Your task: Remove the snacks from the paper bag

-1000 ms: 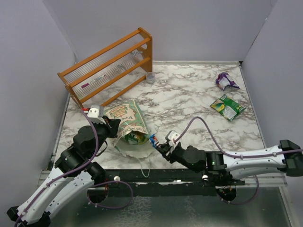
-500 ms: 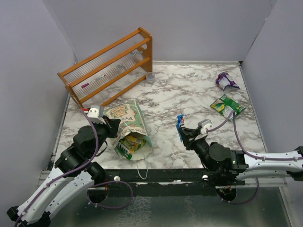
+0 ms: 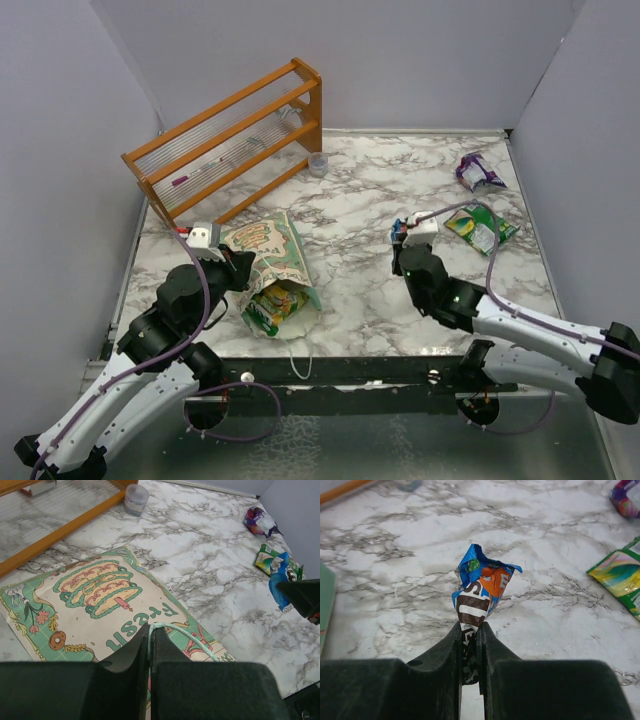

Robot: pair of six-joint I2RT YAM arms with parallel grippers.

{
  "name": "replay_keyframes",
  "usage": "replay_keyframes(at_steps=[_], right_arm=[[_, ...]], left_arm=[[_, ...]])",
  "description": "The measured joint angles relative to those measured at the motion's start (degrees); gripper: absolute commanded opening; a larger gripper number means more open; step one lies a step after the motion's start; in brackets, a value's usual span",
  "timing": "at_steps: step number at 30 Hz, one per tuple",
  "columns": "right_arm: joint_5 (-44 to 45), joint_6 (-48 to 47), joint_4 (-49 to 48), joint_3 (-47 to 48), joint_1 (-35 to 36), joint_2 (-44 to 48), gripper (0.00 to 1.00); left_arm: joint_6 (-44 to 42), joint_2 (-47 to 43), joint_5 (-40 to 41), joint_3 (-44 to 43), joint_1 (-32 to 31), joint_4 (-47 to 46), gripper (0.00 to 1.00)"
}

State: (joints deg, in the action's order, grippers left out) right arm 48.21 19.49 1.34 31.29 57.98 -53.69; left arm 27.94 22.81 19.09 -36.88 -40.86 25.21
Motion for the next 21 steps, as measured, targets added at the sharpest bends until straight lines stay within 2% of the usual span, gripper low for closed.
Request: replay_keyframes(at_steps=[6, 12, 16, 21], right_arm=[[-12.33, 6.56, 3.10, 2.91, -17.40, -7.98, 0.09], [-22.36, 14.03, 3.72, 0.44, -39.10, -7.91, 0.09], [-24.30, 20.04, 4.63, -6.27, -52.15, -2.86, 0.09], [-20.79, 28.63, 10.14, -11.19, -58.18, 2.47, 0.09]], left_arm=[[0.00, 0.00, 0.00, 0.00, 0.00, 0.00, 0.00], [0.00, -0.26, 0.00, 0.00, 0.00, 0.00, 0.00], [0.00, -0.83, -0.02, 0.00, 0.02, 0.00, 0.00], [0.00, -0.85, -0.15, 0.00, 0.00, -0.02, 0.00]])
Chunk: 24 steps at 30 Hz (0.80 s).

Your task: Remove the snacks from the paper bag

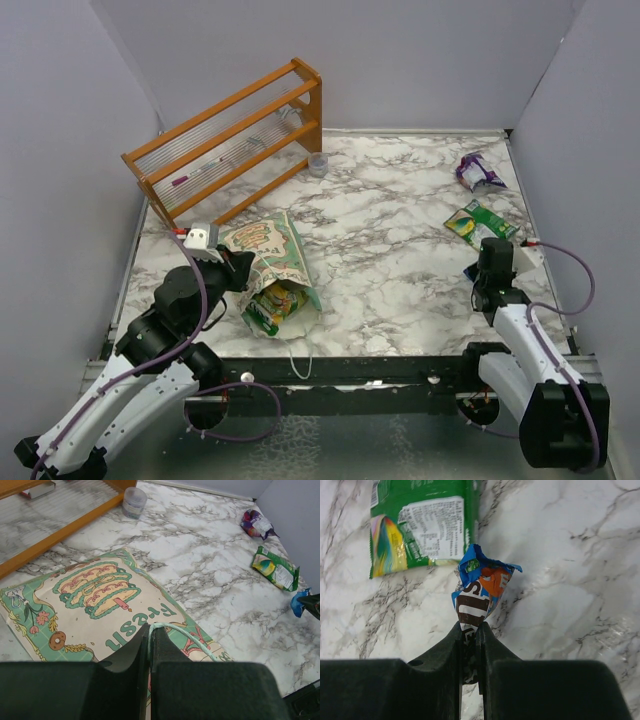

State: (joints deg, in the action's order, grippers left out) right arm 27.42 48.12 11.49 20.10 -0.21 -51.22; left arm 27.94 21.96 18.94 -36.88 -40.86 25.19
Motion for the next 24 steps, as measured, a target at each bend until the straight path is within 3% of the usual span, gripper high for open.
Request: replay_keyframes(at_steps=[5, 11, 14, 17, 20, 24], right_arm=[[3.61, 1.81, 0.42, -0.87, -1.86, 2.78, 0.10], [4.46, 5.40, 0.61, -0.50, -6.82, -3.50, 0.14], [4.09, 7.32, 0.90, -0.50, -9.40, -4.92, 0.42], [3.96, 8.70, 1.09, -0.50, -9.77, -4.92, 0.58], [2.80, 8.48, 0.66, -0.50, -9.77, -4.04, 0.67], [-0.35, 7.67, 0.52, -0.50, -9.77, -0.17, 0.91]], left_arm=[[-0.02, 0.02, -0.04, 0.00, 0.00, 0.00, 0.00], [0.00, -0.13, -0.04, 0.00, 0.00, 0.00, 0.00], [0.00, -0.66, -0.04, 0.00, 0.00, 0.00, 0.00], [0.00, -0.87, -0.04, 0.00, -0.04, 0.00, 0.00], [0.00, -0.87, -0.04, 0.00, -0.04, 0.00, 0.00], [0.00, -0.87, -0.04, 0.00, -0.15, 0.00, 0.00]])
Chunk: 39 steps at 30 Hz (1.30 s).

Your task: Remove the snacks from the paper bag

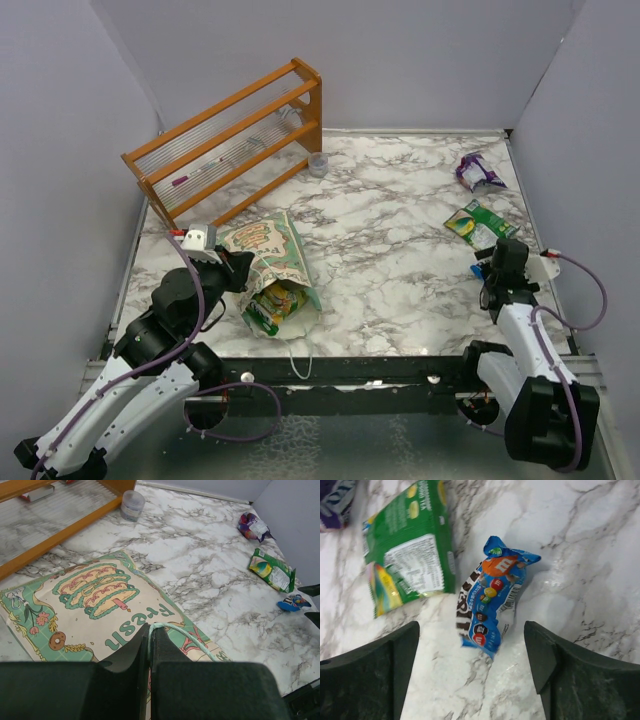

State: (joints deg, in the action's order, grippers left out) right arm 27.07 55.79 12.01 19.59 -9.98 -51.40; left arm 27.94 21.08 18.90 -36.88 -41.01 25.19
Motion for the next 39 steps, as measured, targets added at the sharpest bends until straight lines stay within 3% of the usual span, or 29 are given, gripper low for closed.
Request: replay_keyframes(at_steps=[4, 8, 11, 17, 19, 22, 29, 39], right_arm=[[-4.76, -2.05, 0.44, 0.02, 0.00, 5.62, 0.99], [-10.97, -5.42, 1.49, 2.03, 0.00, 10.34, 1.00], [-21.97, -9.46, -2.71, 3.30, -0.13, 10.25, 0.99], [-46.86, -12.90, -20.98, -4.44, 3.17, 6.01, 0.99], [-50.82, -15.06, -23.28, -4.87, 9.03, 3.58, 0.99], [-53.72, -18.99, -27.15, -4.85, 23.63, 1.05, 0.99], [-52.24, -28.81, -31.45, -4.87, 52.00, -0.35, 0.99], [-46.97, -57.90, -35.28, -0.90, 75.87, -6.25, 0.99]], left_arm=[[0.00, 0.00, 0.00, 0.00, 0.00, 0.00, 0.00], [0.00, 0.00, 0.00, 0.00, 0.00, 0.00, 0.00], [0.00, 0.00, 0.00, 0.00, 0.00, 0.00, 0.00], [0.00, 0.00, 0.02, 0.00, 0.00, 0.00, 0.00], [0.00, 0.02, 0.02, 0.00, 0.00, 0.00, 0.00], [0.00, 0.17, 0.02, 0.00, 0.00, 0.00, 0.00], [0.00, 0.76, 0.04, 0.00, 0.00, 0.02, 0.00], [0.00, 1.38, 0.04, 0.00, 0.00, 0.02, 0.00]])
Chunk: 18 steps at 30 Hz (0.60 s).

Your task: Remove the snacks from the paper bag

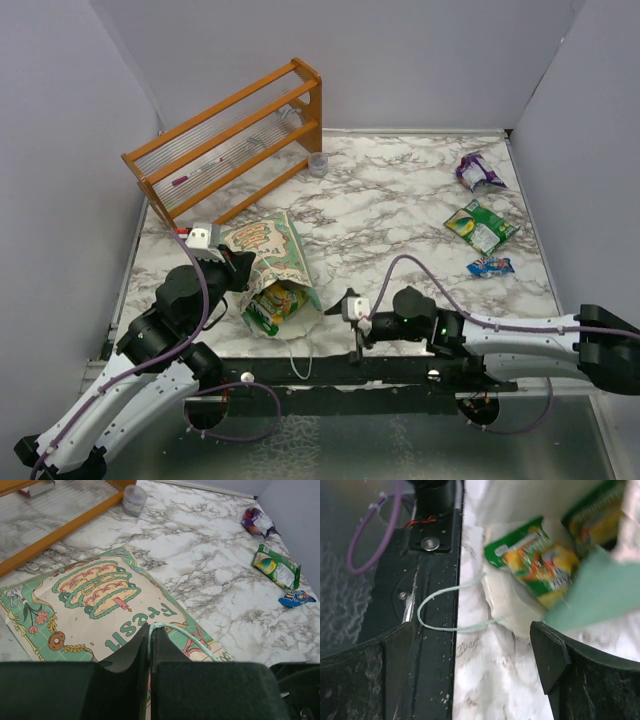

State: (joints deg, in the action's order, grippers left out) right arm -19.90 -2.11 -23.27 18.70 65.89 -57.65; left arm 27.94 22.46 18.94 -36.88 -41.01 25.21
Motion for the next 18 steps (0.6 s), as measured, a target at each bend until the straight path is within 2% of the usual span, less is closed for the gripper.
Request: replay_keyframes(at_steps=[5, 8, 13, 18], right_arm=[[4.87, -19.69, -0.68, 3.85, 10.82, -7.28, 0.99], [8.83, -30.12, -0.76, 6.08, 14.53, -12.68, 0.99], [15.82, -42.84, 0.17, 11.32, 15.19, -21.14, 0.99], [22.12, -51.87, -2.14, 12.92, 15.17, -24.83, 1.00]], left_arm=[[0.00, 0.02, 0.00, 0.00, 0.00, 0.00, 0.00], [0.00, 0.02, 0.00, 0.00, 0.00, 0.00, 0.00], [0.00, 0.02, 0.00, 0.00, 0.00, 0.00, 0.00], [0.00, 0.02, -0.02, 0.00, 0.00, 0.00, 0.00]])
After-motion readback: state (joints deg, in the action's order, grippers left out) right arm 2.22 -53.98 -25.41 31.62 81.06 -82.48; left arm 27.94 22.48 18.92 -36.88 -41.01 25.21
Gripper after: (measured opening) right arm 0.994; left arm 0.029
